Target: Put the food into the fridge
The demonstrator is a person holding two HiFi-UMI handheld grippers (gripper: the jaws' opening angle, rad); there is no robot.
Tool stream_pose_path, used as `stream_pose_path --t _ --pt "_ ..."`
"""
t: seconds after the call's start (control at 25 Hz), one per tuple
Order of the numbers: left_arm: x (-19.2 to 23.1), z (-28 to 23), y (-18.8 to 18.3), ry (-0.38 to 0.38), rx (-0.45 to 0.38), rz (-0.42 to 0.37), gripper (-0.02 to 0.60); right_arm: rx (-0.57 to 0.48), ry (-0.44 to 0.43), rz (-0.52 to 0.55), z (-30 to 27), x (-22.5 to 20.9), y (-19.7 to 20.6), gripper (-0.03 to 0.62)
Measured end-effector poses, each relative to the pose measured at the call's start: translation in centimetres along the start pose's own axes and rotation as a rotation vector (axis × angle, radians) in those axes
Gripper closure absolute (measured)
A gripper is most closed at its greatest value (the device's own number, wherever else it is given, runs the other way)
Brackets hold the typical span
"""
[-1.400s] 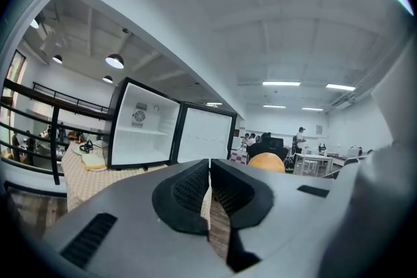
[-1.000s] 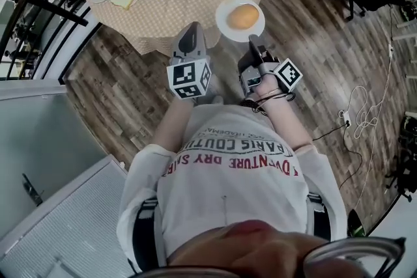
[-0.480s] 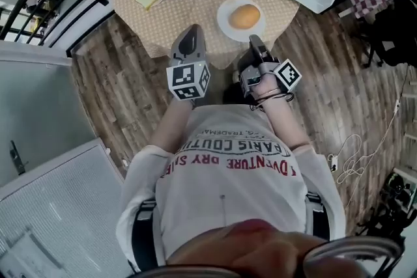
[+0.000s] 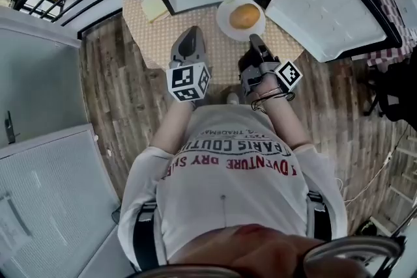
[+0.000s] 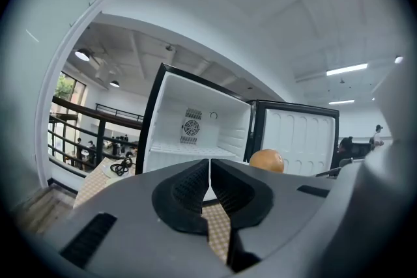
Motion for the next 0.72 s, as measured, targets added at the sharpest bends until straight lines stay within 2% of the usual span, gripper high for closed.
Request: stream_pose_path --t 0.36,0.72 --pt "-2.2 -4.4 1.1 -0.093 0.012 0.017 0.554 0.084 0.031 -0.013 -4.4 -0.6 -5.3 0.563" --pt "0.0 -7.0 1.1 -0.147 0.041 0.023 0.554 0.129 0.032 -0.017 -9.2 -0.9 -4.6 0.563"
Point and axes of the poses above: the fingertips, and each gripper's own axes: z backward along the fingers, x to its left, y out of its underside, the point moved 5 cm from there along z, backward along the fingers, and after that the axes turned 6 degrees about -y, right-handed, at the moved point
